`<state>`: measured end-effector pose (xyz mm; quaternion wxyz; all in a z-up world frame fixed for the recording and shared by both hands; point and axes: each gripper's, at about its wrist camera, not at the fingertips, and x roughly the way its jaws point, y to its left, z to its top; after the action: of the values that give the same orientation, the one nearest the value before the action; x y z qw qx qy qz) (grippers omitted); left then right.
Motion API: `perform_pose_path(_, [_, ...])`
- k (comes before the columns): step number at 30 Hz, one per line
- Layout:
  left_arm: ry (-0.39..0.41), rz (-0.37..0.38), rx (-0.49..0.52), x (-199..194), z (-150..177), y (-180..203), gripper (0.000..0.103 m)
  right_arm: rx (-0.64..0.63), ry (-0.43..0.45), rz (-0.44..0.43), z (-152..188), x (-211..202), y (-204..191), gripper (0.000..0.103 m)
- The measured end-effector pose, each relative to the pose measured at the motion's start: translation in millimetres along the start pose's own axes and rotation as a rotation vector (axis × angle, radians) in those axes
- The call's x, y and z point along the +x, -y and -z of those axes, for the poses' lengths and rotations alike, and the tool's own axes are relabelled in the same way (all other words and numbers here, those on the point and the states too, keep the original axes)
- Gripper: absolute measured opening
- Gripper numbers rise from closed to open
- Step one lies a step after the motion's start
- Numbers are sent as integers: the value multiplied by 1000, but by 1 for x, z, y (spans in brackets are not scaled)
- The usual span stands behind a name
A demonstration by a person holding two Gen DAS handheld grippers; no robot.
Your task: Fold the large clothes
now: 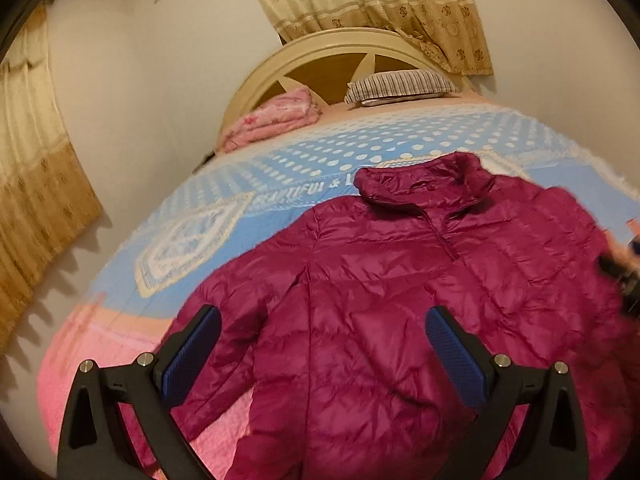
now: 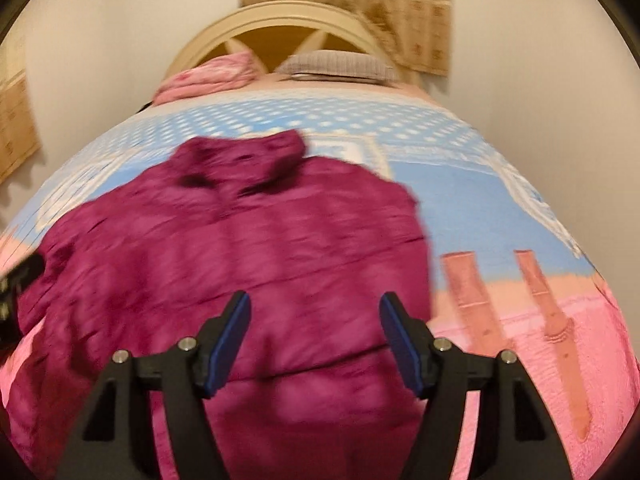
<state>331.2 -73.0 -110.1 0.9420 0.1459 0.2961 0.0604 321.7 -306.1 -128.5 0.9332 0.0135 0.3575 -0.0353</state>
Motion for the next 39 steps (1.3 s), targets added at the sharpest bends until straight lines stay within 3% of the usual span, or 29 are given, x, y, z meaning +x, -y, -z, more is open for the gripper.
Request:
perform_pose_path(5, [-65,-151,71,49,17,14,102,65,-3,32,-19,26,36,69])
perform_pose_path(7, [-102,-172,74,65,26,6,102,68,-19,31,-21,38,38,69])
perform_pose_path(10, [-150,-135,22,80,33,-9,102,34,-76,-12,-19,61,28,69])
perform_pose_path(13, [-172,-104,-17,86,37,-17,102,-66,-145,1,-4,81,3,69])
perform_pose_path(19, [-204,-59,-44,97,45,-16,102,-39,-183,13,-4,77,8,69])
perform_pose_path(21, [-218,-43,-65,101,46,-14,102,-17,-143,48,-13,60,9,69])
perform_pose_path(25, [-224,-19,-87,103,48,-17,102,-17,-57,-6,-27,40,-18,78])
perform_pose_path(32, [-235,14,-115,105,50,-22,102,-33,-144,-70,-1,79,-48,78])
perform_pose_path(39, [-237,21,-117,106,50,-21,102,-67,-150,-34,15,80,-51,80])
